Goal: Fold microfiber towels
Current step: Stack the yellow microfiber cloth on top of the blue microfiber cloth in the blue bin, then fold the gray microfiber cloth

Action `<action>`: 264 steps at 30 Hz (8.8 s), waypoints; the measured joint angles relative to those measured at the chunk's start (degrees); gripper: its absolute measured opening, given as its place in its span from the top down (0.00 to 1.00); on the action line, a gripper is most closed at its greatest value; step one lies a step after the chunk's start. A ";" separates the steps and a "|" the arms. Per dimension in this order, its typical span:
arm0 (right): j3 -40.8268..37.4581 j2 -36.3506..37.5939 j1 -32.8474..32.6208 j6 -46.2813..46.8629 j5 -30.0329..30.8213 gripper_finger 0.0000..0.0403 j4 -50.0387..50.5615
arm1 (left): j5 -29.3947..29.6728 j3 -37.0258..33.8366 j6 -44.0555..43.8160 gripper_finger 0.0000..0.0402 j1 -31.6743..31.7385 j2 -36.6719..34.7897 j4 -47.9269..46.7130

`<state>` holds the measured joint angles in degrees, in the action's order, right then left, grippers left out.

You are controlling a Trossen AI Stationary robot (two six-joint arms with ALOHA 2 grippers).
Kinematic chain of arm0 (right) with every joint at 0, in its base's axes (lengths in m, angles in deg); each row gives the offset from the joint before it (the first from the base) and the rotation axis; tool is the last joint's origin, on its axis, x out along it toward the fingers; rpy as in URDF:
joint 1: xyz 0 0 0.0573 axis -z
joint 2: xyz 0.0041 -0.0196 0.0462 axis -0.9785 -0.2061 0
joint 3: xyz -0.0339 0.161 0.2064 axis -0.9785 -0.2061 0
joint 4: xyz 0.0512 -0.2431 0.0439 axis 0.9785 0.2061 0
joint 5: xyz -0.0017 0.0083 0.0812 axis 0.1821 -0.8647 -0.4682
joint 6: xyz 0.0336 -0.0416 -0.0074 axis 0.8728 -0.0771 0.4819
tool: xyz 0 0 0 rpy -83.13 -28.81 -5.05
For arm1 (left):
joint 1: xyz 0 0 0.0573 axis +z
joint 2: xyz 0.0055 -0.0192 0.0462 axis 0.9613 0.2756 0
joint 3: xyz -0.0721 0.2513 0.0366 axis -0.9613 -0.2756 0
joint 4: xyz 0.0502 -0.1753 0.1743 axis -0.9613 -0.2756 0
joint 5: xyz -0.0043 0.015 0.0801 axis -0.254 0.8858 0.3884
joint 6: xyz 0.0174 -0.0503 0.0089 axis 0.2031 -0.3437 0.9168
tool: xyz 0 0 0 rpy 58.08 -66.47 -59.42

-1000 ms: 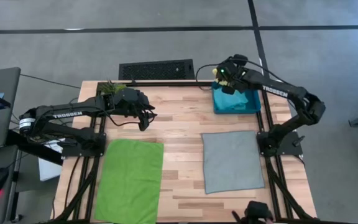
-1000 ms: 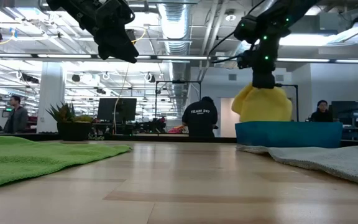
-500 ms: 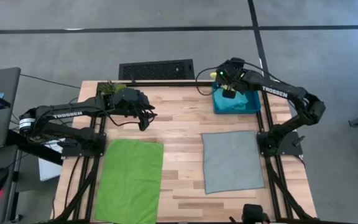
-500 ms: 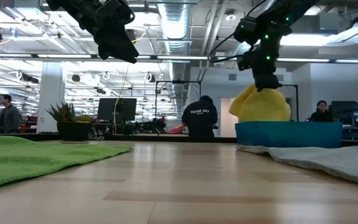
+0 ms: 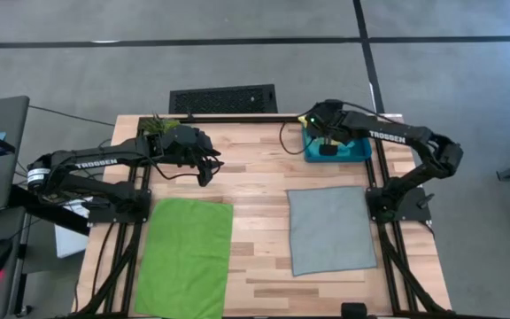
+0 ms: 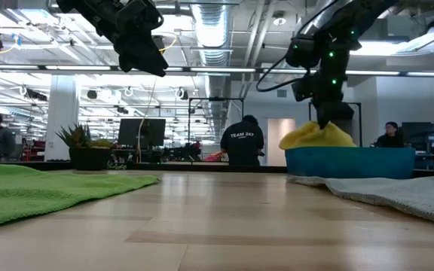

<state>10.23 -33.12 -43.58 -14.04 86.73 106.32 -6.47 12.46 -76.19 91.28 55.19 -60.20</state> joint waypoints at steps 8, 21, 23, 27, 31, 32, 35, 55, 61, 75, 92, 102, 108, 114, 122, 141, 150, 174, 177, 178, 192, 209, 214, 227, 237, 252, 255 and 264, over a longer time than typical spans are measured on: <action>-0.08 0.00 -3.15 0.44 -3.19 0.99 5.41 | 0.01 -0.02 -0.60 0.59 0.00 0.00 0.00; -0.14 -1.05 -1.63 2.93 -14.01 0.98 8.68 | 0.01 -0.02 -1.57 0.59 0.01 0.00 0.00; -0.13 -1.05 -1.49 3.01 -14.05 0.97 8.59 | 0.01 -0.02 -1.57 0.59 0.02 0.00 0.00; -0.13 -1.05 -1.49 3.02 -13.83 0.92 8.50 | 0.01 -0.02 -1.57 0.59 0.01 0.00 0.00; -0.13 -1.05 -1.49 2.99 -13.40 0.88 8.34 | 0.01 -0.02 -1.57 0.59 0.02 0.00 0.00; -0.13 -1.05 -1.49 2.99 -13.38 0.87 8.33 | 0.01 -0.02 -1.57 0.59 0.02 0.00 0.00; -0.13 -1.05 -1.49 3.36 -13.38 0.84 8.33 | 0.01 -0.02 -1.57 0.59 0.02 0.00 0.00; 0.27 1.76 -1.51 5.37 -12.58 0.37 8.78 | 0.01 -0.02 -1.57 0.59 0.02 -0.02 -0.47; 1.60 8.82 -4.09 6.10 -10.93 0.37 8.78 | 0.01 -0.02 -1.57 0.59 0.02 -0.02 -0.72; 7.67 21.00 -17.90 37.66 -14.02 0.37 24.04 | 0.02 -0.02 -7.45 0.59 -3.73 0.88 2.79; 5.67 19.83 -41.44 43.83 -30.87 0.37 36.11 | 9.23 -0.02 -15.30 0.59 -14.20 3.65 4.47; 1.58 7.46 -44.31 48.39 -32.99 0.37 23.47 | 8.60 -0.02 -13.75 0.59 -16.93 3.63 3.32; 1.58 -3.55 -44.11 46.25 -32.92 0.37 18.97 | 8.66 -0.02 -13.14 0.59 -19.84 3.59 2.13; 1.58 -13.54 -42.31 44.81 -32.87 0.37 12.99 | 8.90 -0.02 -13.93 0.59 -22.65 3.58 1.18; 1.86 -19.44 -38.17 39.51 -32.87 0.37 9.13 | 9.11 -0.02 -15.38 0.59 -23.54 3.58 -0.78; 1.69 -21.07 -24.75 22.89 -32.89 0.37 -23.97 | 12.92 -0.02 -22.04 0.59 -23.50 3.58 -0.68; 3.66 -14.67 -22.70 24.67 -32.72 0.37 -17.69 | 13.55 -0.02 -22.82 0.59 -23.50 3.58 -0.69; -1.53 2.41 -58.09 50.13 -29.45 0.37 20.95 | 17.21 1.69 -16.63 0.59 -29.07 13.18 6.79; -3.87 4.62 -61.44 55.56 -27.93 0.37 20.83 | 17.52 4.95 -16.27 0.59 -29.89 16.92 6.54; -4.88 5.72 -62.33 56.39 -27.83 0.37 21.50 | 17.59 6.35 -16.04 0.59 -29.90 18.22 6.43; -15.36 10.09 -76.15 65.03 -22.24 0.37 14.93 | 17.65 22.05 -17.48 0.59 -31.56 35.35 5.83; -21.30 0.08 -79.06 65.61 -18.82 0.37 3.85 | 17.94 23.56 -23.15 0.59 -33.88 37.29 5.90; -21.17 -0.45 -79.06 65.55 -18.73 0.37 3.78 | 17.96 23.56 -23.38 0.59 -33.88 37.29 6.00; -21.50 -0.11 -77.98 67.52 -18.23 0.58 2.77 | 18.00 23.52 -23.21 0.59 -33.88 37.29 5.84; -21.68 -0.24 -76.91 67.60 -17.99 0.93 0.44 | 18.00 23.52 -23.21 0.59 -33.88 37.29 5.81; -17.55 -0.44 -71.62 67.54 -18.86 0.99 2.45 | 17.99 23.45 -26.27 0.59 -34.17 37.29 4.00; -16.11 0.10 -69.97 67.54 -19.02 0.99 4.11 | 17.49 23.45 -26.95 0.59 -34.68 37.29 4.00; -12.40 5.41 -61.79 63.05 -22.70 1.00 7.84 | 17.95 23.45 -18.89 0.59 -36.09 37.29 3.98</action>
<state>-2.17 -27.71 -105.37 49.01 64.04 114.16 11.49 35.91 -95.07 55.19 92.48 -56.22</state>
